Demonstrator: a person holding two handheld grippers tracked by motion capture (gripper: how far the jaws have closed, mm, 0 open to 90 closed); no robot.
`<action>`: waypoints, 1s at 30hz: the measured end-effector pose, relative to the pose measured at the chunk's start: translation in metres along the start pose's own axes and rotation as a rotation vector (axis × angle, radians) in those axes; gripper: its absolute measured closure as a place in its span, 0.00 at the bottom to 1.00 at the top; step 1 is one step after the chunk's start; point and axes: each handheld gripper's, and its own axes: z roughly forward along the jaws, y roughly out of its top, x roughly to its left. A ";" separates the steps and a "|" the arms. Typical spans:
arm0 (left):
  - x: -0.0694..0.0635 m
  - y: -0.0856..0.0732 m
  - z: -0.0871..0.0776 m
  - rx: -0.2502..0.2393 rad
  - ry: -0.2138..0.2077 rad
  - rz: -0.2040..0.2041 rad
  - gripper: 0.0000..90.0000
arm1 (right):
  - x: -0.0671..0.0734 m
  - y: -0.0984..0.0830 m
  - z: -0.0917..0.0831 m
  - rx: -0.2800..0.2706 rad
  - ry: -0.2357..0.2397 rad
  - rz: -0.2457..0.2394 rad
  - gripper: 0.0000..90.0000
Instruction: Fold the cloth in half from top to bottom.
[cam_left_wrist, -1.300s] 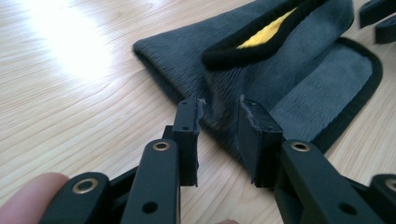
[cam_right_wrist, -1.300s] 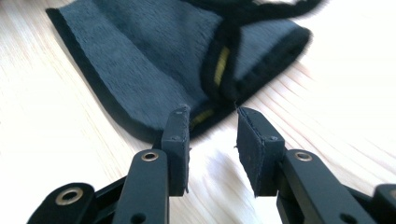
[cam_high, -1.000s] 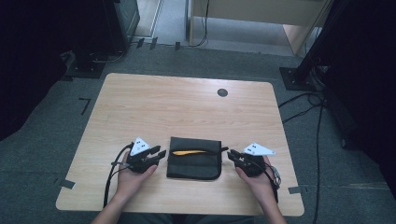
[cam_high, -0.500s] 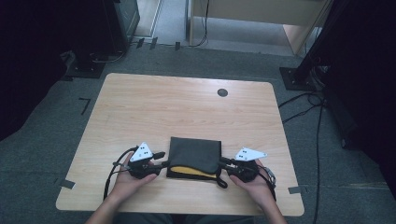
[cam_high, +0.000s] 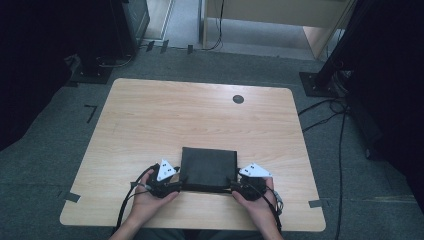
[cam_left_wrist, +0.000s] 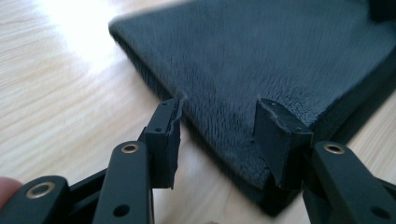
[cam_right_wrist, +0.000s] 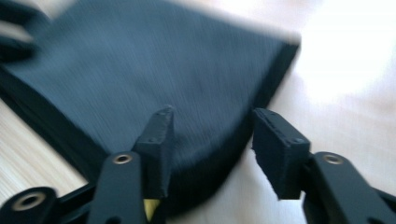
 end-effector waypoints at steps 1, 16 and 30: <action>-0.001 -0.001 -0.001 0.002 0.008 0.008 0.56 | 0.000 -0.005 0.002 0.019 -0.016 -0.009 0.49; 0.016 -0.005 -0.017 -0.002 0.148 -0.110 0.12 | 0.000 0.006 -0.008 -0.040 -0.048 0.125 0.19; 0.067 -0.053 -0.077 0.082 0.317 -0.202 0.10 | 0.055 0.050 0.037 -0.003 -0.088 0.118 0.02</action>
